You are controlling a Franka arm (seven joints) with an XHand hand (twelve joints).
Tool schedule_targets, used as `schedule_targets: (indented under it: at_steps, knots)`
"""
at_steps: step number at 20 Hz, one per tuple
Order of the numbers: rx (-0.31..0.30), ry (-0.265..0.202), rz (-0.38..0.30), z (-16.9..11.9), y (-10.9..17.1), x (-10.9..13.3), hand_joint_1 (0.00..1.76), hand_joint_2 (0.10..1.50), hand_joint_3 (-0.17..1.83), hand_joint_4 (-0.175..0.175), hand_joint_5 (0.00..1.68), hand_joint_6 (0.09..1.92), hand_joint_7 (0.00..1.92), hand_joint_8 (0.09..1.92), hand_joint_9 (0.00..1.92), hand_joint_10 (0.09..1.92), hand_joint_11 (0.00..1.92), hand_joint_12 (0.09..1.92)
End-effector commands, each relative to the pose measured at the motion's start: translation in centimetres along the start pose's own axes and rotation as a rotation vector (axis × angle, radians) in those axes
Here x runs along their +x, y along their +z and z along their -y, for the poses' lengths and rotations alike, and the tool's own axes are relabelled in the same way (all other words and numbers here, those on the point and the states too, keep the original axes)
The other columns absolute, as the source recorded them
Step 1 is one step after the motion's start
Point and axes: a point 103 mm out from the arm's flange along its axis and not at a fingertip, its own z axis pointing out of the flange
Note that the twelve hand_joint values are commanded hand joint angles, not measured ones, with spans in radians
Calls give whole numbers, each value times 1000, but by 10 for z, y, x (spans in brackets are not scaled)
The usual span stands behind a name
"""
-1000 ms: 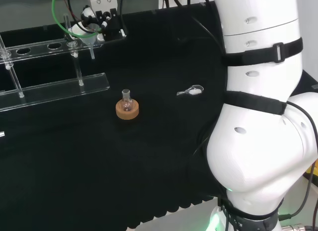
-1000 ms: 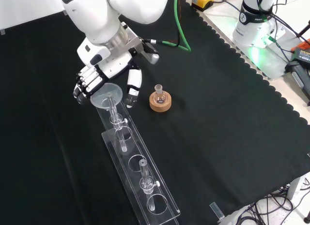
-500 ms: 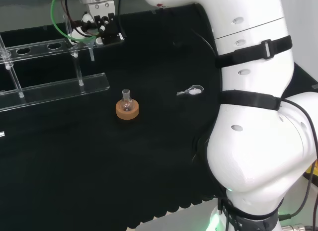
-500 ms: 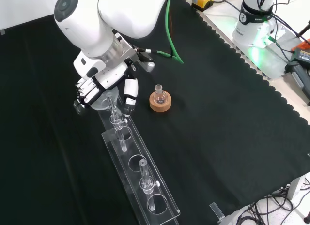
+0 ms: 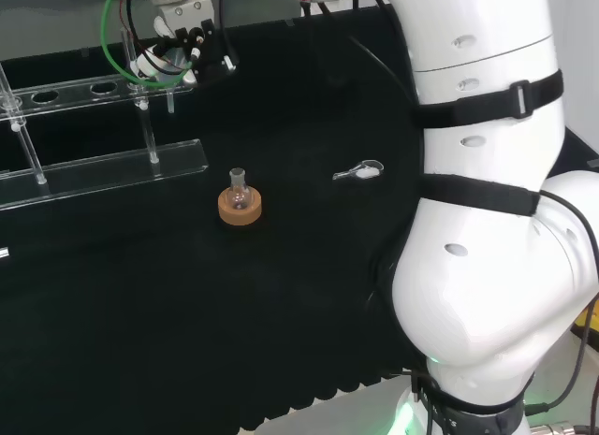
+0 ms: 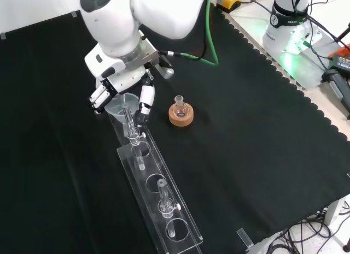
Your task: Pick up the funnel from the transparent funnel stand.
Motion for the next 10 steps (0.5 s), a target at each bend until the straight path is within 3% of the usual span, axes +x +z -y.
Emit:
schedule_targets:
  at_steps: [1,5,10]
  knots:
    - [-122,17,71,2,-21,-1,364,805,304,-175,264,1327,779,1571,1190,1336,1246,1149]
    - [-128,29,116,1,-20,-3,494,823,345,-175,340,1588,933,1726,1357,1463,1450,1193]
    - [-119,60,109,13,-54,-18,688,870,386,-175,567,1552,1042,1746,1476,1464,1585,1170]
